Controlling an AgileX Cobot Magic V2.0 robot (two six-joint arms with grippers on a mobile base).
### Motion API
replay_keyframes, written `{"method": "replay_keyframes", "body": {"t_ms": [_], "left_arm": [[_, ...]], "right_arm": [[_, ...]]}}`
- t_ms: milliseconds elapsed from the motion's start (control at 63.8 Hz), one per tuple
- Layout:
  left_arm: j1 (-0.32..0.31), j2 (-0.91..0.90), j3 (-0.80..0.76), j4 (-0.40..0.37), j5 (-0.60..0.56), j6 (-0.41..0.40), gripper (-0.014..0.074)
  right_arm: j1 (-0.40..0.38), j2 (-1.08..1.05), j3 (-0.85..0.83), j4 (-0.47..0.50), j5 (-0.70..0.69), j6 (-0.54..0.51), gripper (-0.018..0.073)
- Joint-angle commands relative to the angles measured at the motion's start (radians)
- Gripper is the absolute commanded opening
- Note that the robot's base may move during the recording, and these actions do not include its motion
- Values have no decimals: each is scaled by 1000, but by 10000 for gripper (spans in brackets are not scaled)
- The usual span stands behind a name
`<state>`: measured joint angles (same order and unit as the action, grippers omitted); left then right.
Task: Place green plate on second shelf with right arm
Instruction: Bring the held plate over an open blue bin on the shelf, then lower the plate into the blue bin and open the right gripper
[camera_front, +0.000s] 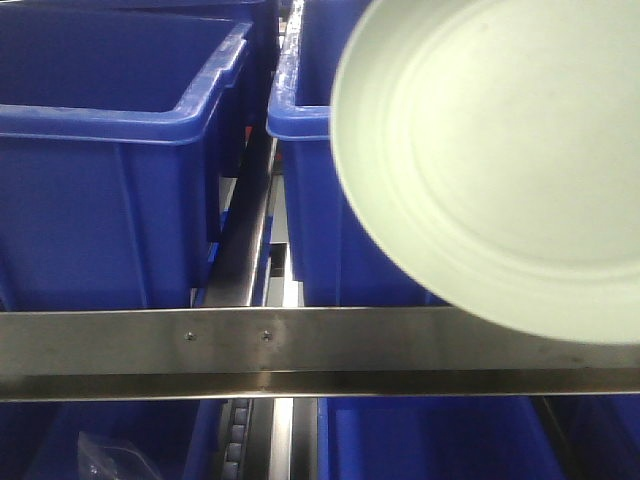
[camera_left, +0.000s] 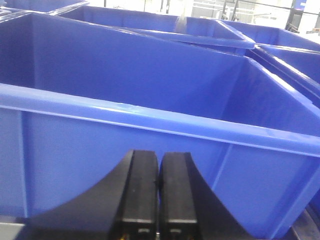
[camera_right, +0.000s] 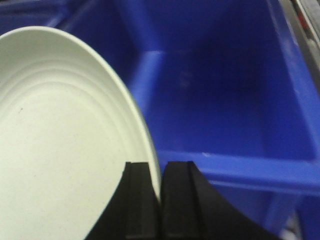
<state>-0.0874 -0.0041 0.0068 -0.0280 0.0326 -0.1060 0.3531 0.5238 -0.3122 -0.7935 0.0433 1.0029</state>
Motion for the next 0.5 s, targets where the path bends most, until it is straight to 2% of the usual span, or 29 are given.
{"method": "replay_keyframes", "body": {"t_ms": [0,78,157,360,486], "left_arm": [[-4,-16,41,-8,-89,-3,130],[-4,-16,41,-8,-89,-3,130],[-4,-16,41,-8,-89,-3,130],[-4,-16,41,-8,-89,-3,130],[-4,-16,41,-8,-89,-3,130]], "right_arm": [[-4,1,-52,-15,-204,5,52],[-4,1,-87,-14,-263,5,52],[-4,2,-143,-12,-259,5,52],[-4,89,-339,-22,-66,-4,55],[-4,226,-449,-101,-4,-12,55]]}}
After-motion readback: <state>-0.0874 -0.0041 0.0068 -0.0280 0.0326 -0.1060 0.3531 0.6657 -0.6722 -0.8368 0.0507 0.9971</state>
